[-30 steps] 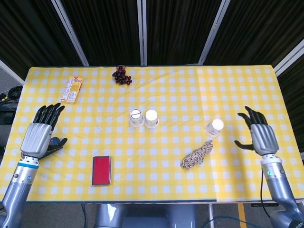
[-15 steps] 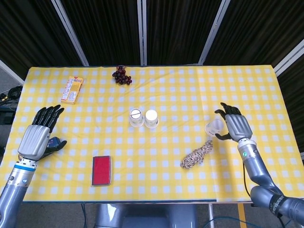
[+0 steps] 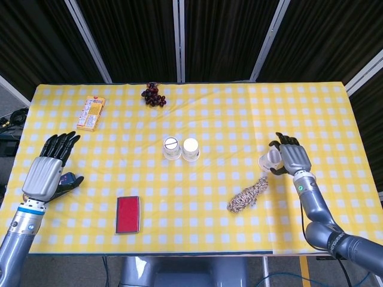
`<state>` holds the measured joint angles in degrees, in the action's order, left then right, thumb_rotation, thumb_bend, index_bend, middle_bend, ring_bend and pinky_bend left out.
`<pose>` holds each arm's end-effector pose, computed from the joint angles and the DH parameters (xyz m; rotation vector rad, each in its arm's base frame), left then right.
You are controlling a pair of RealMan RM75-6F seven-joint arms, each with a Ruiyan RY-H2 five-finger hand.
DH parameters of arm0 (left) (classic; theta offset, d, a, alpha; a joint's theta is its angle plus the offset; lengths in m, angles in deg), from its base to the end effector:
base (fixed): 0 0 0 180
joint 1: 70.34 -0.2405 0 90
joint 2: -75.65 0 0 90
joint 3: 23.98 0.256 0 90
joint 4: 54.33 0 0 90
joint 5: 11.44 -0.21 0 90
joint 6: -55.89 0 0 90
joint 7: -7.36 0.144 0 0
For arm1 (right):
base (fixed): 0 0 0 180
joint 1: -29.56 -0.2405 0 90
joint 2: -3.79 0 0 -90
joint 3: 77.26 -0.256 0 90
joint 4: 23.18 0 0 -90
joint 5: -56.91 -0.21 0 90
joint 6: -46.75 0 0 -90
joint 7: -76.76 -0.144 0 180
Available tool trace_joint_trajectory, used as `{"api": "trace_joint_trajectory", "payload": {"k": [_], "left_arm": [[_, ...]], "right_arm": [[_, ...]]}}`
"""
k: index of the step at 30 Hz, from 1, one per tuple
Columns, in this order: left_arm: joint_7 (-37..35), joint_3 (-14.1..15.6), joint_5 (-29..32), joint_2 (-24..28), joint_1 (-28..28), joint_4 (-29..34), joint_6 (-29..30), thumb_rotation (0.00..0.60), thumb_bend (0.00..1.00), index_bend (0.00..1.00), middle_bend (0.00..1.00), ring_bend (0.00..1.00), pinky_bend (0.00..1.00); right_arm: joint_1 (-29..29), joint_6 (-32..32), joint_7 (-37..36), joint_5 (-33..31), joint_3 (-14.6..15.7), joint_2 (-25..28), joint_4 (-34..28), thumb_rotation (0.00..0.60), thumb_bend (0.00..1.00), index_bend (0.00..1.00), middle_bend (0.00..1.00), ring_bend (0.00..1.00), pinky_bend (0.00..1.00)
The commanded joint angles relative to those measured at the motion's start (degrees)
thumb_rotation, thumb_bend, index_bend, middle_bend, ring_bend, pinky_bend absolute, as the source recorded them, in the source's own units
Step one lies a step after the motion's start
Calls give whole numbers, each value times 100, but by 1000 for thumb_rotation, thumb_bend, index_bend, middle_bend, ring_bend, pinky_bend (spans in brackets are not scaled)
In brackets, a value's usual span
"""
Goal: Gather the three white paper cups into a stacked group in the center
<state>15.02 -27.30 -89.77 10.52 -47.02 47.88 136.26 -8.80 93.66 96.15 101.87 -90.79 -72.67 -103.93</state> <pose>-0.2225 0.2619 0.1337 -1.5264 -0.8673 -1.0737 -0.2506 -0.3777 0.0698 1.5409 -1.1523 0.6485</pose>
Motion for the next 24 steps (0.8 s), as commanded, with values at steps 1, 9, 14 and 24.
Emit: {"api": "trace_joint_trajectory", "payload": {"k": [1, 9, 14, 24], "left_arm": [[-7, -27, -4, -3, -17, -8, -29, 600, 223, 0, 0, 0, 0], [172, -157, 68, -119, -55, -78, -65, 600, 223, 0, 0, 0, 0], [162, -196, 53, -105, -89, -69, -93, 600, 223, 0, 0, 0, 0], [74, -269, 4, -67, -151, -55, -144, 600, 223, 0, 0, 0, 0]], "right_arm": [[-54, 42, 39, -81, 63, -111, 180, 600, 175, 289, 0, 0, 0], [-91, 101, 73, -181, 147, -259, 488, 600, 248, 348, 29, 0, 0], [-68, 235, 3, -78, 154, -329, 532, 600, 277, 425, 80, 0, 0], [-116, 718, -129, 424, -85, -148, -50, 600, 286, 456, 112, 0, 0]]}}
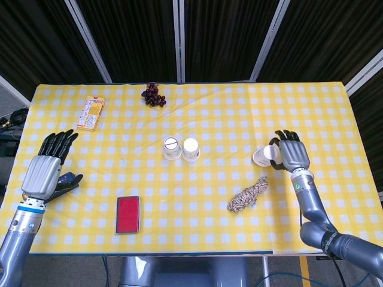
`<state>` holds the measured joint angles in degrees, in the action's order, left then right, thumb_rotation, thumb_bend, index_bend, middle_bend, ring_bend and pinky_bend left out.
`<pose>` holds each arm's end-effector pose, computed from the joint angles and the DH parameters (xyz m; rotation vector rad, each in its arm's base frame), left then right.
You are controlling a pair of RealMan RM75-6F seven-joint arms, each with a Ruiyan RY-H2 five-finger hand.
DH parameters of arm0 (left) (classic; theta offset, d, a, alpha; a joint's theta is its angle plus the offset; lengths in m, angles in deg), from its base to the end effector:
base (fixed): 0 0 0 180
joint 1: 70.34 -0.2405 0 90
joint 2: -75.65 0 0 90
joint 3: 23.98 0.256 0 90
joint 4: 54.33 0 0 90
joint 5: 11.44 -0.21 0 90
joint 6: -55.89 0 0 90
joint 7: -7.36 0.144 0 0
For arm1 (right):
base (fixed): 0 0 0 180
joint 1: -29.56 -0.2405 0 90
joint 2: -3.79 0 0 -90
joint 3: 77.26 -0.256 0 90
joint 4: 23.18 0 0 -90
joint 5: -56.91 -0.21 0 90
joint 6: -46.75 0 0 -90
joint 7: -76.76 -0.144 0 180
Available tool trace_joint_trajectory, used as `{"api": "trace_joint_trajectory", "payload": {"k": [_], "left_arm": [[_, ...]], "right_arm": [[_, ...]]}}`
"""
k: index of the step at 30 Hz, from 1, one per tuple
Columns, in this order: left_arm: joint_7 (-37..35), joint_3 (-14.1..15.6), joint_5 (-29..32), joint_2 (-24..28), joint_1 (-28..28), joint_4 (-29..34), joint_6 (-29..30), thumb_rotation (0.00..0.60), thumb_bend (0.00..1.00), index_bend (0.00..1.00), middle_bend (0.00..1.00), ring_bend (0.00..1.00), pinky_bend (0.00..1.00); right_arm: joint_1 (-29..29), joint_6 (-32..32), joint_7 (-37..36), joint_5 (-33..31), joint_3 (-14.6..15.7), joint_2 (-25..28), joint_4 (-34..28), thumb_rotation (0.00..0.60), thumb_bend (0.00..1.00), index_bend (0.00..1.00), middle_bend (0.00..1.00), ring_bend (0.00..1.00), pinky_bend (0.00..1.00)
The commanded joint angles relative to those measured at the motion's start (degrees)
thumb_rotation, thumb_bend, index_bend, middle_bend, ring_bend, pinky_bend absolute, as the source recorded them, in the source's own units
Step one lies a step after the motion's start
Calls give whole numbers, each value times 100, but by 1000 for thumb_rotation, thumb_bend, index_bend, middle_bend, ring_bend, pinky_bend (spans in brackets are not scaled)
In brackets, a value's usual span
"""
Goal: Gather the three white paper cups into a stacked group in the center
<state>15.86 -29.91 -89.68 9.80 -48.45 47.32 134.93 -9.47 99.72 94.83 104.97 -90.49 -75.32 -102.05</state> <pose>-0.2241 0.2649 0.1339 -1.5043 -0.8635 -1.0701 -0.2408 -0.3838 0.0690 1.5048 -1.0667 0.7268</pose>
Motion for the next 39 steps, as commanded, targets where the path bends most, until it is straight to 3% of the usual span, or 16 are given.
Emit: {"api": "trace_joint_trajectory", "payload": {"k": [1, 10, 19, 27, 39], "left_arm": [[-14, -10, -10, 8, -7, -3, -28, 600, 223, 0, 0, 0, 0], [-226, -72, 33, 72, -17, -22, -160, 600, 223, 0, 0, 0, 0], [-461, -20, -14, 145, 26, -60, -460, 600, 223, 0, 0, 0, 0], [-794, 0, -153, 238, 33, -107, -574, 600, 223, 0, 0, 0, 0], [-1084, -30, -158, 404, 10, -136, -677, 600, 223, 0, 0, 0, 0]], "right_arm": [[-87, 149, 23, 141, -180, 183, -369, 600, 286, 455, 112, 0, 0], [-658, 280, 565, -184, -790, 579, -1420, 600, 283, 451, 109, 0, 0], [-1544, 561, 1434, -798, -1038, 92, -1838, 600, 283, 454, 111, 0, 0], [-2068, 726, 1748, -1094, -998, -611, -1625, 600, 281, 452, 110, 0, 0], [-2556, 888, 2023, -1238, -907, -1374, -750, 600, 280, 452, 111, 0, 0]]}}
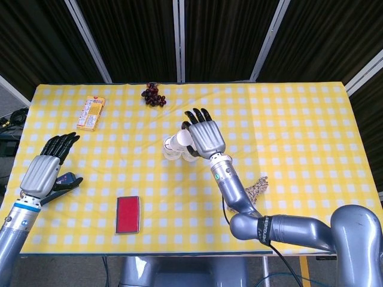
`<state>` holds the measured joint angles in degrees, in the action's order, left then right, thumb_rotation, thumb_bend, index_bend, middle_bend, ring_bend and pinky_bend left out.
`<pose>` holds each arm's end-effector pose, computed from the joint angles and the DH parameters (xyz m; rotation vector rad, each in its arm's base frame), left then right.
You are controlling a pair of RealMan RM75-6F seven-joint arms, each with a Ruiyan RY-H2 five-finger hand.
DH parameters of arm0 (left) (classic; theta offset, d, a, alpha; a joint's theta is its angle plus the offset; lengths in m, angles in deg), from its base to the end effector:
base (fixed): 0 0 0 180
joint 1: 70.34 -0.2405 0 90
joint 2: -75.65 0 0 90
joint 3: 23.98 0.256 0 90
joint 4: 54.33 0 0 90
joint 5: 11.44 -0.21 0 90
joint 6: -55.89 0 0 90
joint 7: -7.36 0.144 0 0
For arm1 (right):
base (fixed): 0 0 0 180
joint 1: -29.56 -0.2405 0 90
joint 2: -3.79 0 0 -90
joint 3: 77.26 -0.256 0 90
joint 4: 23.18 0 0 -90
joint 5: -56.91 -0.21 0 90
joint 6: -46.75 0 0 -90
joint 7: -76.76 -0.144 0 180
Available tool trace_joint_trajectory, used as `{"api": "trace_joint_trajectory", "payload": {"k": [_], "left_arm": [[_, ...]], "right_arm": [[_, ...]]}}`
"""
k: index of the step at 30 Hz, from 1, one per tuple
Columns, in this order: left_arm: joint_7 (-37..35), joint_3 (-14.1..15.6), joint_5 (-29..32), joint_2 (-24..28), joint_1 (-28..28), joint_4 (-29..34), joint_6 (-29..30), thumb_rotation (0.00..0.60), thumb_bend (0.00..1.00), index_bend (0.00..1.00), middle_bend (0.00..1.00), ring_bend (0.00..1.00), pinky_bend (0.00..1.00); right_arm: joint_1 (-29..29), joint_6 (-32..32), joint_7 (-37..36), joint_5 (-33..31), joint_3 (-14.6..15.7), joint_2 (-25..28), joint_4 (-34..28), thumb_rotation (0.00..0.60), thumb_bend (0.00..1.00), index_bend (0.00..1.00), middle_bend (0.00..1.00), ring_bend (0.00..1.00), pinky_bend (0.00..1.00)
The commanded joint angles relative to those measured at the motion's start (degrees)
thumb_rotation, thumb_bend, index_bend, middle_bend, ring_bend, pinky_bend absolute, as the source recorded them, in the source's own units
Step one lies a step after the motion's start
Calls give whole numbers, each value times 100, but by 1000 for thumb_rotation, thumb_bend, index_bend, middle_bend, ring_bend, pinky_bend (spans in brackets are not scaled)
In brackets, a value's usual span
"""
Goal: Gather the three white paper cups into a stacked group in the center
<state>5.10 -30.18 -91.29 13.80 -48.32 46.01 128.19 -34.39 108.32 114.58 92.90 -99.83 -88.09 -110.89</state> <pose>-0.2349 0.2694 0.1412 -1.5555 -0.9985 -1.0830 -0.0026 -0.4016 0.0038 1.7280 -0.8956 1.0461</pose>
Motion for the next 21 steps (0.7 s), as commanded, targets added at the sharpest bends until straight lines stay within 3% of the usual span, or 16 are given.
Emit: {"api": "trace_joint_trajectory", "payload": {"k": [1, 21], "left_arm": [[-14, -5, 8, 9, -5, -8, -11, 600, 223, 0, 0, 0, 0], [-51, -56, 28, 25, -12, -17, -69, 600, 224, 0, 0, 0, 0]], "right_arm": [[-73, 20, 54, -72, 28, -123, 187, 600, 280, 452, 111, 0, 0], [-116, -206, -148, -271, 45, -412, 737, 600, 278, 443, 108, 0, 0]]}}
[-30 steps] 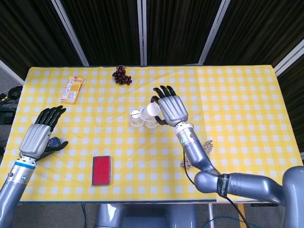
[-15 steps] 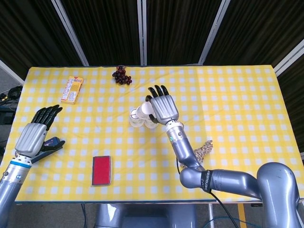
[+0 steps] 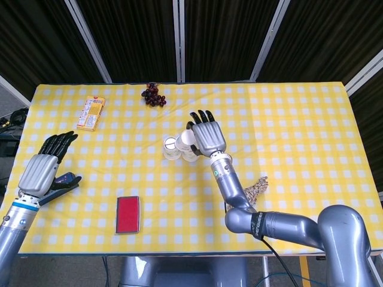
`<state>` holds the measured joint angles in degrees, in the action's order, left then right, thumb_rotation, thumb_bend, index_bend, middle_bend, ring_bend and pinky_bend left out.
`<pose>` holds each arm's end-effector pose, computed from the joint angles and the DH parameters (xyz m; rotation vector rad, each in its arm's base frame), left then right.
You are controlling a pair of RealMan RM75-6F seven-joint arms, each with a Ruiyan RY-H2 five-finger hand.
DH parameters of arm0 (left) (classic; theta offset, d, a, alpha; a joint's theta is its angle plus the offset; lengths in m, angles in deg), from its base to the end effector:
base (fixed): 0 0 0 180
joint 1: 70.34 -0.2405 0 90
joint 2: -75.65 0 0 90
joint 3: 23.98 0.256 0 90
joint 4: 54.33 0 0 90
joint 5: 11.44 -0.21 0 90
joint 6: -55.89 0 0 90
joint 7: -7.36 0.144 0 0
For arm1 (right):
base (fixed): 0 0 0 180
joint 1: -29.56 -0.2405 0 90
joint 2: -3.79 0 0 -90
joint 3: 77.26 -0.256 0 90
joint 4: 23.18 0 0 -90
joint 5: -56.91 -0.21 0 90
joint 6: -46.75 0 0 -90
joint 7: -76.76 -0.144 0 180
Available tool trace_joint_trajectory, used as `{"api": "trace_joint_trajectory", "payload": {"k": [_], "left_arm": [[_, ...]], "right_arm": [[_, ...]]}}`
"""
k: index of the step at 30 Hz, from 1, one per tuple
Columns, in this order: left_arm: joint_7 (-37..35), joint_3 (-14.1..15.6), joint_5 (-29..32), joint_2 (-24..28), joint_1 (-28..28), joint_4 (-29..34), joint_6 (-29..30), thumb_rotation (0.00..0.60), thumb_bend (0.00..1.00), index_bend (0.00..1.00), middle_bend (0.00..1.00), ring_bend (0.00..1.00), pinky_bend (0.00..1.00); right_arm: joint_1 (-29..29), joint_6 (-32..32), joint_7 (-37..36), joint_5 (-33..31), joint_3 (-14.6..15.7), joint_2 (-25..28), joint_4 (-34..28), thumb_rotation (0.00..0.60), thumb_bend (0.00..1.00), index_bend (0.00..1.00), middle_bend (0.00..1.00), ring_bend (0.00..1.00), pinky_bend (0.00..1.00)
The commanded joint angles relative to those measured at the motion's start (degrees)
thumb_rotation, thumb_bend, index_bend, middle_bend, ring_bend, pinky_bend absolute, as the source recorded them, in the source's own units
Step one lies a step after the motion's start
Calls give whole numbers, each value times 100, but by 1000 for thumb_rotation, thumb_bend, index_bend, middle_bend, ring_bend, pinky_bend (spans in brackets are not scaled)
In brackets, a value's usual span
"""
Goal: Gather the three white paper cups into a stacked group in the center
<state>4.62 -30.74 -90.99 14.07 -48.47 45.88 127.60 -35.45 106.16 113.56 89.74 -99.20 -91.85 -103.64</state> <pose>-0.2361 0.2711 0.1432 -1.5484 -1.0055 -1.0817 -0.0162 -0.4142 -0.0163 1.7015 -0.9548 0.9811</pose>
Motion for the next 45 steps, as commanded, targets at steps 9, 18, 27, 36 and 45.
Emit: {"api": "trace_joint_trajectory", "payload": {"k": [9, 18, 27, 36, 45], "left_arm": [[-48, -32, 38, 13, -13, -19, -12, 600, 223, 0, 0, 0, 0], [-29, -43, 66, 1, 3, -34, -63, 600, 223, 0, 0, 0, 0], [-7, -80, 145, -13, -16, -83, -44, 600, 223, 0, 0, 0, 0], [139, -65, 182, -49, -91, -113, 55, 600, 223, 0, 0, 0, 0], [524, 120, 162, -273, -330, -243, 317, 600, 74, 0, 0, 0, 0]], "right_arm": [[-43, 12, -72, 121, -5, -168, 167, 600, 231, 305, 47, 0, 0], [-28, 89, 15, 155, -6, -97, 1, 600, 190, 141, 0, 0, 0], [205, 469, 217, 294, 128, 297, -470, 600, 179, 112, 0, 0, 0], [1531, 1452, -505, 1019, 566, 1597, -1430, 600, 176, 87, 0, 0, 0], [3661, 2203, -2765, 2572, 1967, 2200, -879, 600, 161, 34, 0, 0, 0]]}}
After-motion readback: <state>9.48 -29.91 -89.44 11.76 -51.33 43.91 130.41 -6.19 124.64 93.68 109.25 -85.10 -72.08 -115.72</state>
